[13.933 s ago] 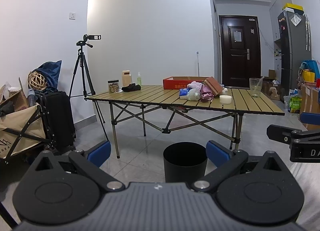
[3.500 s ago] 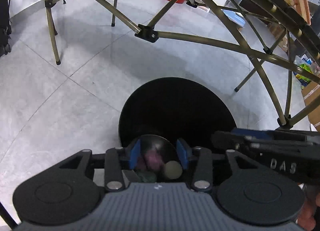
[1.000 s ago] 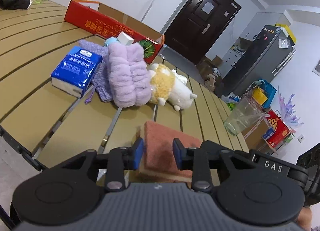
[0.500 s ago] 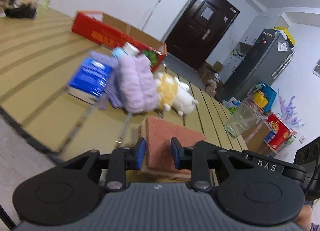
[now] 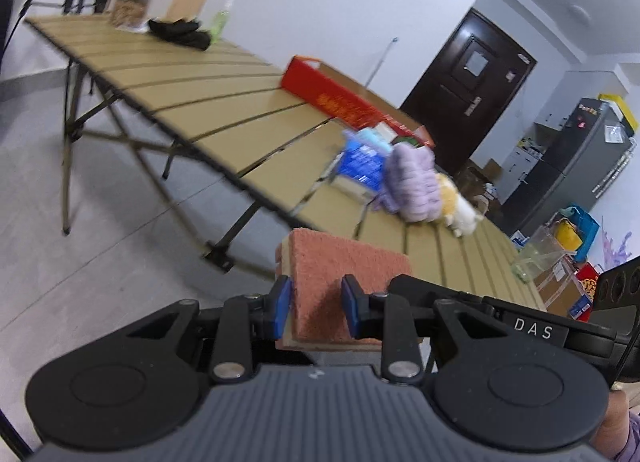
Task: Collect trash
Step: 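Carry the sponge block over the black bin and open the left gripper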
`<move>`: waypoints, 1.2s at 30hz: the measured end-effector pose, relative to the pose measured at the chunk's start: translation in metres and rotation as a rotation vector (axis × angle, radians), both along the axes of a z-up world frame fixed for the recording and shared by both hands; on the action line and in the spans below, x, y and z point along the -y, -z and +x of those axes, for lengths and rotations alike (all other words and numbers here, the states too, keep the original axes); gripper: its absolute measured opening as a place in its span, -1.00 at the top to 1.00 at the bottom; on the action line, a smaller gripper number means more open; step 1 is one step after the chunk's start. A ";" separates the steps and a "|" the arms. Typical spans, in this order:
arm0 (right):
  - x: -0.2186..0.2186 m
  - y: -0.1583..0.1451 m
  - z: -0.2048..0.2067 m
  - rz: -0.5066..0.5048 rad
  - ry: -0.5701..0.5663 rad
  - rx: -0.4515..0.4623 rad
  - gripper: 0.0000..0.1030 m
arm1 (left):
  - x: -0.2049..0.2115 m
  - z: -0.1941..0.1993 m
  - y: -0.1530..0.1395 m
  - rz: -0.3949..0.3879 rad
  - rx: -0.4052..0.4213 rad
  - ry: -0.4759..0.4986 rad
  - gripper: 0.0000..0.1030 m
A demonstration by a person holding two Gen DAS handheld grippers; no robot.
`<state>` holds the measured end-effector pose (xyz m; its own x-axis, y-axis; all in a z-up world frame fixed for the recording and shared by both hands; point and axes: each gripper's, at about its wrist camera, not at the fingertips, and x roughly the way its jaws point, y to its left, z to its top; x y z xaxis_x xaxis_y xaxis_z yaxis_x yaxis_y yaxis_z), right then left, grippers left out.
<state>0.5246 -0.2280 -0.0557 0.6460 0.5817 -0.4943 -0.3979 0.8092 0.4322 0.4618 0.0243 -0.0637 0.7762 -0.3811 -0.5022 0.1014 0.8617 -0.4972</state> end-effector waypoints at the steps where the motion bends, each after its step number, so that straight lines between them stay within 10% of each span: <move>1: -0.004 0.004 -0.001 -0.013 -0.009 -0.009 0.49 | -0.004 -0.002 0.005 -0.003 -0.008 -0.002 0.47; 20: -0.003 0.095 0.013 -0.195 0.037 -0.236 0.43 | 0.020 0.036 0.100 0.033 -0.276 0.057 0.46; 31: -0.031 0.134 0.019 -0.376 -0.045 -0.349 0.44 | 0.039 0.038 0.125 0.234 -0.381 0.070 0.26; 36: -0.029 0.135 0.017 -0.407 -0.043 -0.368 0.14 | 0.039 0.034 0.126 0.317 -0.402 0.065 -0.12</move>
